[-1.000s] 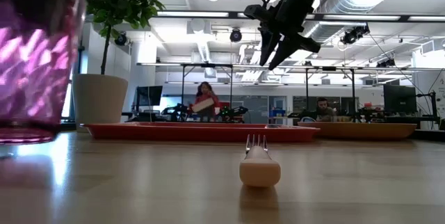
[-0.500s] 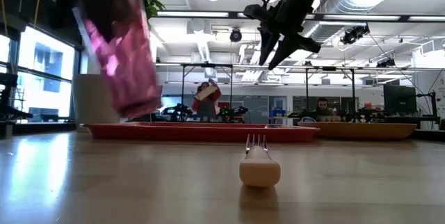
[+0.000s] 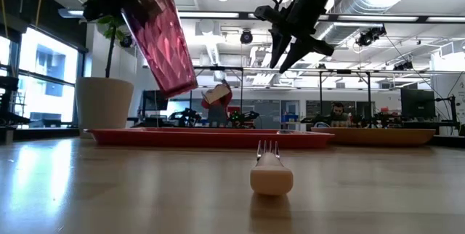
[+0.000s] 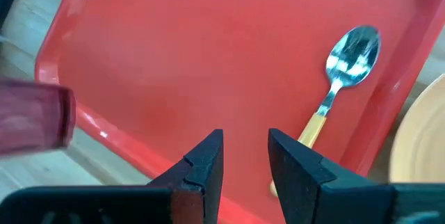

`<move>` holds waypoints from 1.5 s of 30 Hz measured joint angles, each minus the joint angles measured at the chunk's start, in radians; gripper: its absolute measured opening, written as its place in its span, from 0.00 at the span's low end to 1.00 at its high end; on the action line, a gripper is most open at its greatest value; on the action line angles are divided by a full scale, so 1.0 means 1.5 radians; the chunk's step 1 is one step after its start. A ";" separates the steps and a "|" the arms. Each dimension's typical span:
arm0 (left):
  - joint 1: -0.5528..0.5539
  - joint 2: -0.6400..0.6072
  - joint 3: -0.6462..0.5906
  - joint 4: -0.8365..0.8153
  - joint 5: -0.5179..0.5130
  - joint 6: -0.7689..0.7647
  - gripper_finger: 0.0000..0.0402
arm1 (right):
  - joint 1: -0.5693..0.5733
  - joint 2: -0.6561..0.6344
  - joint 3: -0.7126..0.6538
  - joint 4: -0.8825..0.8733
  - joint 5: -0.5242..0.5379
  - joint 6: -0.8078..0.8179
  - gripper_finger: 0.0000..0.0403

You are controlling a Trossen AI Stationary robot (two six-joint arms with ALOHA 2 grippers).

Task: Pick and place plate/cup/fork/spoon on tray
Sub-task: Put the violet cup on the top left of the red tray

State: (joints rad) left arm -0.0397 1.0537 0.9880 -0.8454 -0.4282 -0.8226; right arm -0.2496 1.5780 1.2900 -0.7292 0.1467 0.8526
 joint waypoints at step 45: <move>0.235 0.254 0.156 -0.086 0.068 -0.126 0.01 | -0.127 0.000 0.000 -0.005 -0.123 -0.361 0.26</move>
State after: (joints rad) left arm 0.3129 1.4349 1.2217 -0.9743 -0.3260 -1.0116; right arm -0.4407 1.5780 1.2896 -0.7364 -0.0384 0.3113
